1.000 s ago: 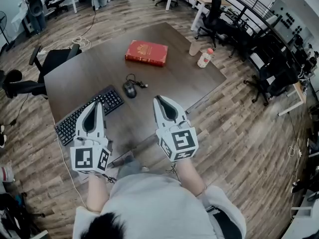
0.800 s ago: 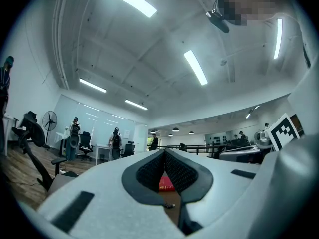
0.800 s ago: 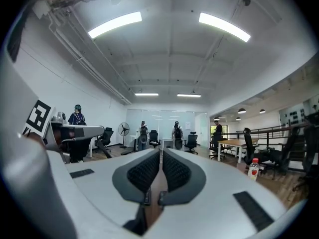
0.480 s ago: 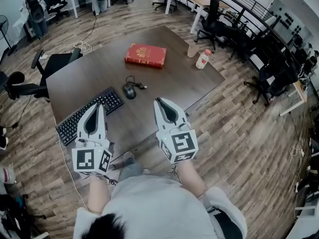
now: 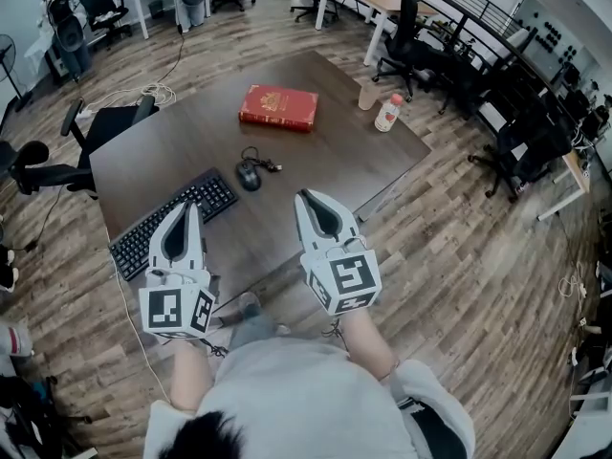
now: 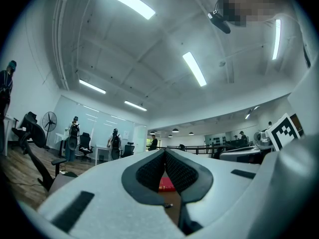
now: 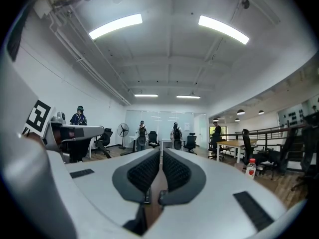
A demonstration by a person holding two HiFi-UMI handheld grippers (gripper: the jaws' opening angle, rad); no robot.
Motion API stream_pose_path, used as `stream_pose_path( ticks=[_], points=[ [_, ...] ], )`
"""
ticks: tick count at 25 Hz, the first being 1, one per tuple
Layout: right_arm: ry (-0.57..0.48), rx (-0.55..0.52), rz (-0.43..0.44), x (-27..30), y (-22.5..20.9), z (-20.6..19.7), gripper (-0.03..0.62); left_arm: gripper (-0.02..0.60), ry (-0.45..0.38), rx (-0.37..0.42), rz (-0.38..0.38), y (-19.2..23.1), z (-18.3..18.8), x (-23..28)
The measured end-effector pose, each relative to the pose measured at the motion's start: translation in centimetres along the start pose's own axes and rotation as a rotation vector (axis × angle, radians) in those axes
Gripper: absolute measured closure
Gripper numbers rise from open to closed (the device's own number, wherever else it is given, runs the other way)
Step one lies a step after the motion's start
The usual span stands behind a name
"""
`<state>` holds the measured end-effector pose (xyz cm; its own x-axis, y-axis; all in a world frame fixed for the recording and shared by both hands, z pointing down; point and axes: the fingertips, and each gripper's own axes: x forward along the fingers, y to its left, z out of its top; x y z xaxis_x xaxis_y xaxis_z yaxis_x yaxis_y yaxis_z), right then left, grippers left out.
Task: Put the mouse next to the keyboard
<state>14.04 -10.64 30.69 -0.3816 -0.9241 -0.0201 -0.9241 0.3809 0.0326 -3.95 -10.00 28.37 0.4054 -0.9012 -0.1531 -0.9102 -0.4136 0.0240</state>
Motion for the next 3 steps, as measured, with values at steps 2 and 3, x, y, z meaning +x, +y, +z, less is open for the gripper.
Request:
stream_pose_path(
  ticks=[2, 3],
  points=[
    [0.000, 0.000, 0.000, -0.03, 0.12, -0.01, 0.571, 0.572, -0.001, 0.000, -0.002, -0.03, 0.03, -0.12],
    [0.000, 0.000, 0.000, -0.04, 0.18, -0.02, 0.572, 0.572, -0.001, 0.000, -0.004, -0.05, 0.05, -0.17]
  ],
)
